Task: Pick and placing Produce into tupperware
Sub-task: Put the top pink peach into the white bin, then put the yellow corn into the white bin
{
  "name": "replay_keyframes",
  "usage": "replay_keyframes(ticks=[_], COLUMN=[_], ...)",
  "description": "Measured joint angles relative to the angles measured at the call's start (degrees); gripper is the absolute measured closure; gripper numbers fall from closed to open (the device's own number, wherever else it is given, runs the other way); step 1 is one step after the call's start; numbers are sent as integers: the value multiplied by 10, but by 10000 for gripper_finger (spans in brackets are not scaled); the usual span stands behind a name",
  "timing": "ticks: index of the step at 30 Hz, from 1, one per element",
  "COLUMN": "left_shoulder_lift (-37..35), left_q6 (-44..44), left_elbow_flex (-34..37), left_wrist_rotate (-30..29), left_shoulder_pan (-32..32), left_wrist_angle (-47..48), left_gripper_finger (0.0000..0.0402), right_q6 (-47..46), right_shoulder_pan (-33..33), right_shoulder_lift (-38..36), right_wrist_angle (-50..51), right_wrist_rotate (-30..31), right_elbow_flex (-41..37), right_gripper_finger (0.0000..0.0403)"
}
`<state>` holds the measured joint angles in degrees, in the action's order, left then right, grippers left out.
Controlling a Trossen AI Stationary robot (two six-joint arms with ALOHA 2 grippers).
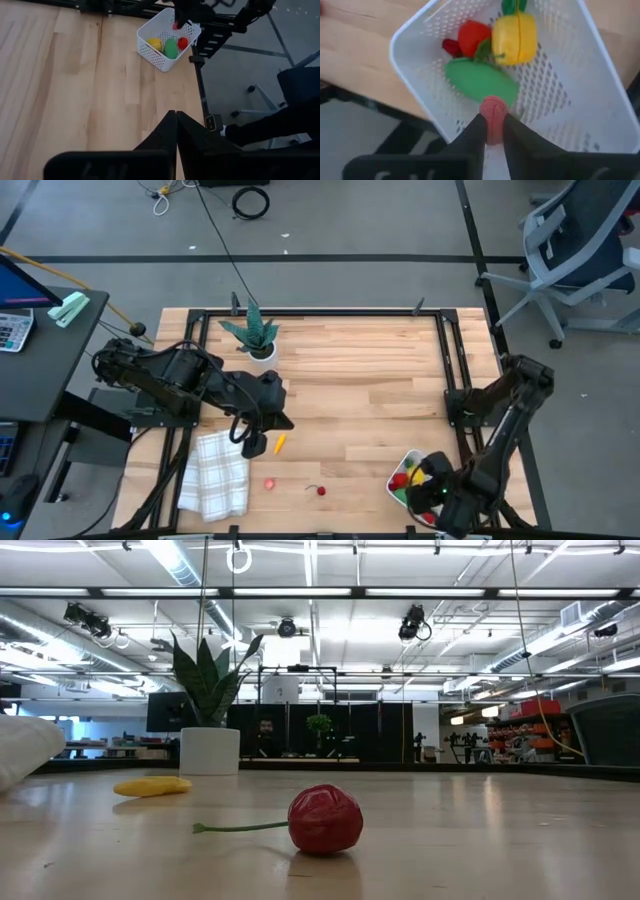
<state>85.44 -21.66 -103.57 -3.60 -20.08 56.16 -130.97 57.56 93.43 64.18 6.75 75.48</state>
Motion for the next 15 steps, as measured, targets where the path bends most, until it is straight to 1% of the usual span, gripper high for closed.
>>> replay_keyframes(ticks=[2,5,8,10,15], left_shoulder_lift=[1,2,2,2,2], left_q6=[-6,-28,-52,-71,-122], left_elbow_flex=[0,0,0,0,0], left_wrist_rotate=[-6,-14,-24,-34,-46], left_shoulder_pan=[0,0,0,0,-1], left_wrist_angle=[0,0,0,0,0], left_gripper_finger=[394,393,384,379,384], right_q6=[32,79,95,97,132], right_shoulder_pan=[-1,0,0,2,4], right_shoulder_lift=[13,33,48,53,43], right_wrist_angle=[6,24,48,55,53], right_wrist_rotate=[-16,-78,-125,-138,-136], right_elbow_flex=[0,0,0,0,0], right_gripper_finger=[330,295,254,229,184])
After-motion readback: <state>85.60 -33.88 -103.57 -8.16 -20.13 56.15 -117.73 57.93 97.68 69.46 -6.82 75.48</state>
